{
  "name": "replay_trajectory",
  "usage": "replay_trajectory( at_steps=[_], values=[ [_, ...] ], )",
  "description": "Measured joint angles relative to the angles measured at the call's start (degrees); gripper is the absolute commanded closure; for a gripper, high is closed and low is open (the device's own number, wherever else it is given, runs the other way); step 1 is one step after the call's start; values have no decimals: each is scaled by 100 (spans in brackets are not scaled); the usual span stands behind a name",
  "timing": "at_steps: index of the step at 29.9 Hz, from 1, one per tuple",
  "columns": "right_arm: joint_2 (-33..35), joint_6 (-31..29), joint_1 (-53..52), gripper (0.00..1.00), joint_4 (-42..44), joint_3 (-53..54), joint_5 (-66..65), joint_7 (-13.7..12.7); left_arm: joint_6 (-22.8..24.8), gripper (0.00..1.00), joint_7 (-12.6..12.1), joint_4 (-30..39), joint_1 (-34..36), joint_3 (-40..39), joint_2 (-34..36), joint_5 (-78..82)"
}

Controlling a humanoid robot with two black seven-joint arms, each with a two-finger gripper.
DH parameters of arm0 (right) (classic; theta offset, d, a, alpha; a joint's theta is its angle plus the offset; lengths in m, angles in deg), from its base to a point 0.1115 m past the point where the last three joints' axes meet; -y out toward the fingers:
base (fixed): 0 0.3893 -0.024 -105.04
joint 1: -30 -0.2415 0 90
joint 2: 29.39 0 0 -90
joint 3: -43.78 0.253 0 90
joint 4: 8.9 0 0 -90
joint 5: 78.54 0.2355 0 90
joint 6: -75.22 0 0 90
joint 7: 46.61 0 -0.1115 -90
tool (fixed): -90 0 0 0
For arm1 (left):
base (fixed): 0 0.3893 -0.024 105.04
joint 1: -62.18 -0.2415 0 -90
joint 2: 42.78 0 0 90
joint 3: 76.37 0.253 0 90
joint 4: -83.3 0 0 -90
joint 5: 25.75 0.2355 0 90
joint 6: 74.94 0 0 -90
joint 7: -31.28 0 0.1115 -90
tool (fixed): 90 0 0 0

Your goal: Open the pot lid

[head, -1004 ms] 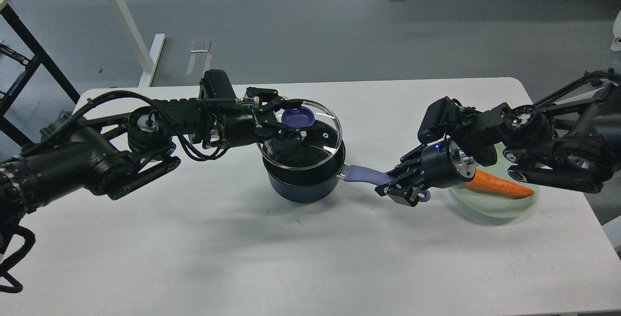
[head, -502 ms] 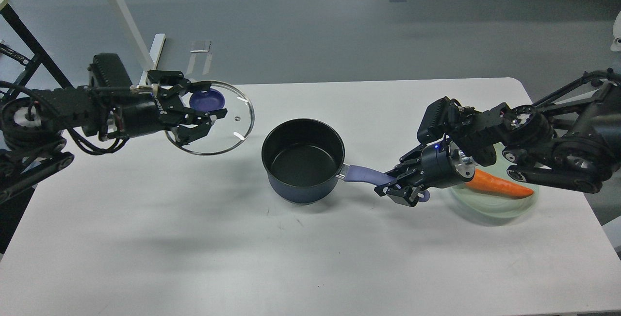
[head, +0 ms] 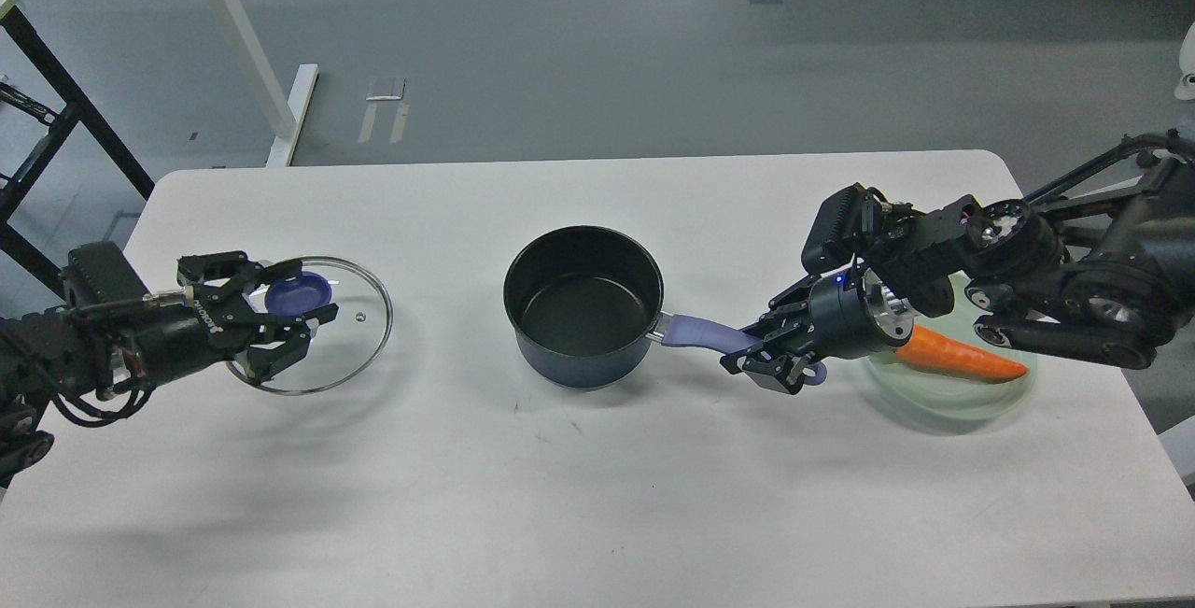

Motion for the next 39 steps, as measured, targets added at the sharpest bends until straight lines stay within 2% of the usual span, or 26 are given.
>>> replay_trajectory(
  at_steps=[13,15,20,26,30,36,39],
  values=[
    [-1,0,11,68,14,0,0,0,-5,52,1,-439,-302,-12,-422,-167],
    [-1,0,11,68,14,0,5,0,-5,46,1,-470,-334,-13,-457,-196],
    [2,0,11,68,14,0,9,0,-5,20,1,-483,-350,-14,-475,-217],
    [2,0,11,68,14,0,9,0,-5,4,1,-483,-350,-28,-476,-222],
    [2,0,11,68,14,0,9,0,-5,1,1,-451,-349,-35,-427,-355],
    [7,1,11,59,9,-1,10,0,118,1,0,75,13,-69,-176,-1905],
    [9,0,11,46,5,-8,9,1,816,1,-1,356,502,-81,-67,-3347]
  ],
)
